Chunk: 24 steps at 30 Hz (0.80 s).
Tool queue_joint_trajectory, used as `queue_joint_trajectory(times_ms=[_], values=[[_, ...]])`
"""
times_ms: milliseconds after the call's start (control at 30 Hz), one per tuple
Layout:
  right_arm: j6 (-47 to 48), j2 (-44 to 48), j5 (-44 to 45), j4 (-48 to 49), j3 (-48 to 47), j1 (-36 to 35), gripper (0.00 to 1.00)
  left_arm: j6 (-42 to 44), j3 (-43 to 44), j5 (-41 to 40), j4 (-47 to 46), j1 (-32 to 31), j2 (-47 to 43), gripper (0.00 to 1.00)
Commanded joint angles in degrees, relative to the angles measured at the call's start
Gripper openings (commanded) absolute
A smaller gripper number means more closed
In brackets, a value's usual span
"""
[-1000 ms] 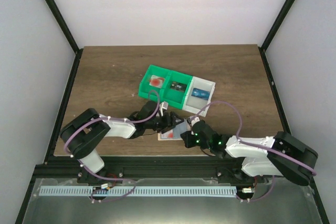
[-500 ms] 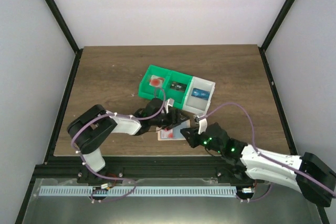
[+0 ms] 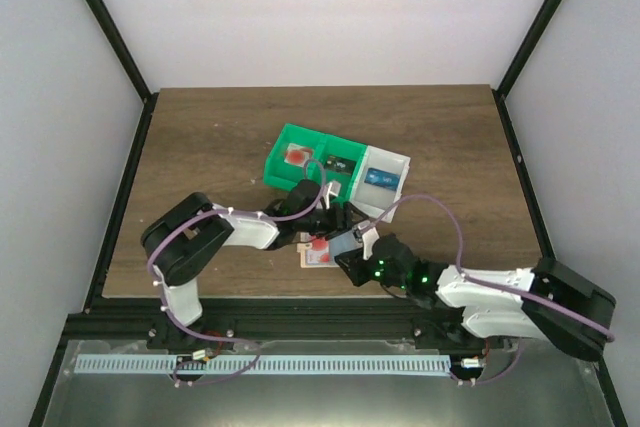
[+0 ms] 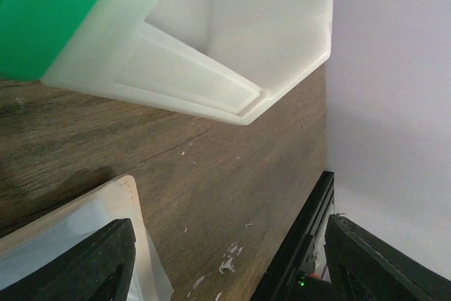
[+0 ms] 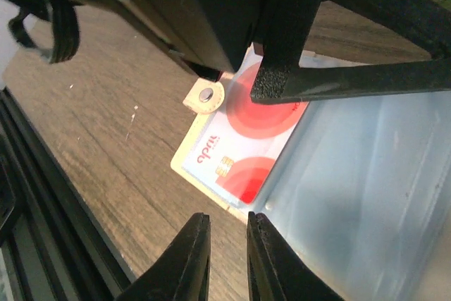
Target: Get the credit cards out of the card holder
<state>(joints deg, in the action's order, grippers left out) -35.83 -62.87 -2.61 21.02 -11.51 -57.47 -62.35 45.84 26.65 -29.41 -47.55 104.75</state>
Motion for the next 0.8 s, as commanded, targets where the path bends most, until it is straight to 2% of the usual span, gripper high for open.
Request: queue_joint_trajectory(times_ms=[0,167,233,300,367,467,567,600,767], values=[[-0.4,-4.7,3.0,0.4,-4.3,-0.7,0.18,2.2,1.3,-0.4,1.6,0.6,-3.0,0.76],[-3.9,-9.7,3.5,0.7,-4.2,-0.1,0.20,4.9,0.2,-5.3,12.4,3.5,-11.2,0.74],[-4.7,-10.7,2.0,0.6,-4.4,1.2,0.21,5.4,-2.4,-6.5,14.6,5.0,-15.2,0.67],[-5.3,-11.3,0.0,0.5,-4.6,2.7,0.22,6.5,-5.2,-7.4,15.6,5.8,-18.3,0.57],[-6.0,-11.8,-2.9,0.8,-4.8,4.0,0.23,8.3,-6.8,-8.5,18.3,6.0,-20.4,0.41],[-7.2,-11.7,-6.2,2.1,-5.4,4.8,0.24,9.9,-9.5,-9.9,20.9,5.8,-21.8,0.19],[-8.8,-12.8,-9.9,4.0,-5.9,6.1,0.25,10.4,-13.0,-12.1,21.7,6.0,-22.2,0.03],[-9.2,-13.5,-11.0,4.6,-6.2,6.6,0.25,10.5,-13.9,-12.4,21.7,6.0,-22.2,0.00],[-10.8,-17.1,-13.7,6.2,-7.8,7.5,0.25,10.7,-17.6,-11.9,19.3,6.1,-21.2,0.00]])
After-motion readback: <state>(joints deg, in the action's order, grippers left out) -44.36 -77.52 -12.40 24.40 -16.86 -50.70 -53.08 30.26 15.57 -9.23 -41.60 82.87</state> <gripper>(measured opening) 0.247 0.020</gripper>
